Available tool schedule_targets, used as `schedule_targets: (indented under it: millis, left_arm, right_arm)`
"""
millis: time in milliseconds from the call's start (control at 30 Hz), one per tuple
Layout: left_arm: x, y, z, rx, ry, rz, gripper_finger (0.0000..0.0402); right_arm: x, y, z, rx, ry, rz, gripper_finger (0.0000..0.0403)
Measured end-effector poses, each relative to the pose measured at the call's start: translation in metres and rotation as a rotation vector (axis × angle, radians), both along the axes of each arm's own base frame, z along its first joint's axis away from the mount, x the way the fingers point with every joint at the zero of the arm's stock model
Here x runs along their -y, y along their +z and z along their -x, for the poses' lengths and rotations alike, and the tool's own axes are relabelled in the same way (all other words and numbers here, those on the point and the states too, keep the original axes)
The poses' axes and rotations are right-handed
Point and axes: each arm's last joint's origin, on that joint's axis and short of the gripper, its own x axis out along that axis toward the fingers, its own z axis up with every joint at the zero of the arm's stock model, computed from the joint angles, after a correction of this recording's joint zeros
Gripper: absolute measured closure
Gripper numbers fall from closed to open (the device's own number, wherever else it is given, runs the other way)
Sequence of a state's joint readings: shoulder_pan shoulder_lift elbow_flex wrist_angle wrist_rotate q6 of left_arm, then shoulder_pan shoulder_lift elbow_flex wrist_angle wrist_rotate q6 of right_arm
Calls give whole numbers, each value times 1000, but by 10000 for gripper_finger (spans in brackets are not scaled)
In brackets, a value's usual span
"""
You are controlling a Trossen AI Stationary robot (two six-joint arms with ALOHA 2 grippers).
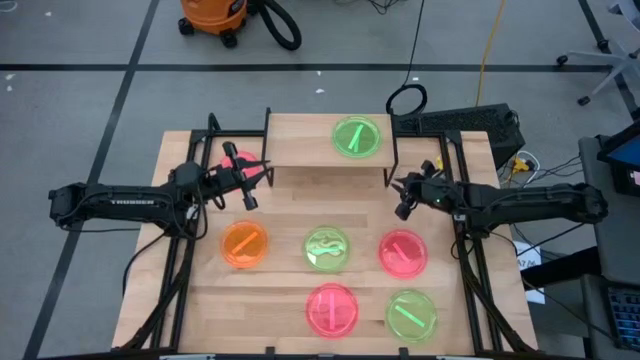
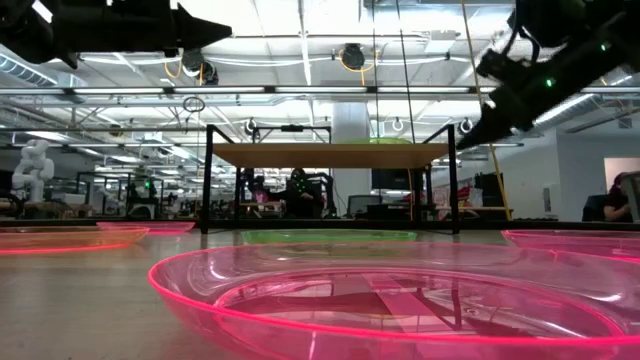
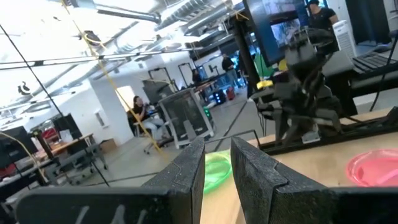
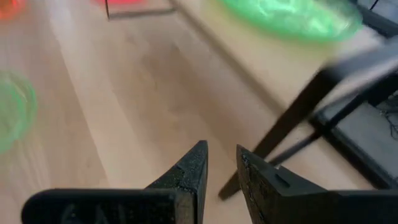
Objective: Place and stack plates onto a shelf
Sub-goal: Stack the pink plate on top of the green plate on the shelf
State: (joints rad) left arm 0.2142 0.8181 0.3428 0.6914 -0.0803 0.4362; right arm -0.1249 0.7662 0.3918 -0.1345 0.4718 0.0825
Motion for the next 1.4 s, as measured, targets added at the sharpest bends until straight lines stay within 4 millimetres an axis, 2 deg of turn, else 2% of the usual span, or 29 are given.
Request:
schedule_targets:
  millis: [233,533,600,733,867,967,1100,1400]
  left_arm:
    - [0,-1,0,-13,7,4,316]
    - [-2,-2,0,-24,73,6,316]
    - [-2,-2,0,-21,77,5,316]
    - [-1,1,0,-15,54,-67,316]
    - [0,3,1,4,29,-80,316]
    - [0,3,1,6,28,-84,316]
    - [0,4,1,6,31,-107,316]
    - [0,4,1,17,13,-71,316]
  right_arm:
    - [-2,-24,8,40,-102,-178,332]
    - [6,-19,11,54,-190,-295,332]
    - [9,-14,9,73,-162,-344,332]
    - [14,13,-1,121,-47,-367,332]
    - [16,28,-9,53,7,-376,332]
    - [15,28,-14,-34,57,-443,332]
    - [13,27,-24,-52,168,-546,332]
    - [13,21,-25,-142,217,-506,332]
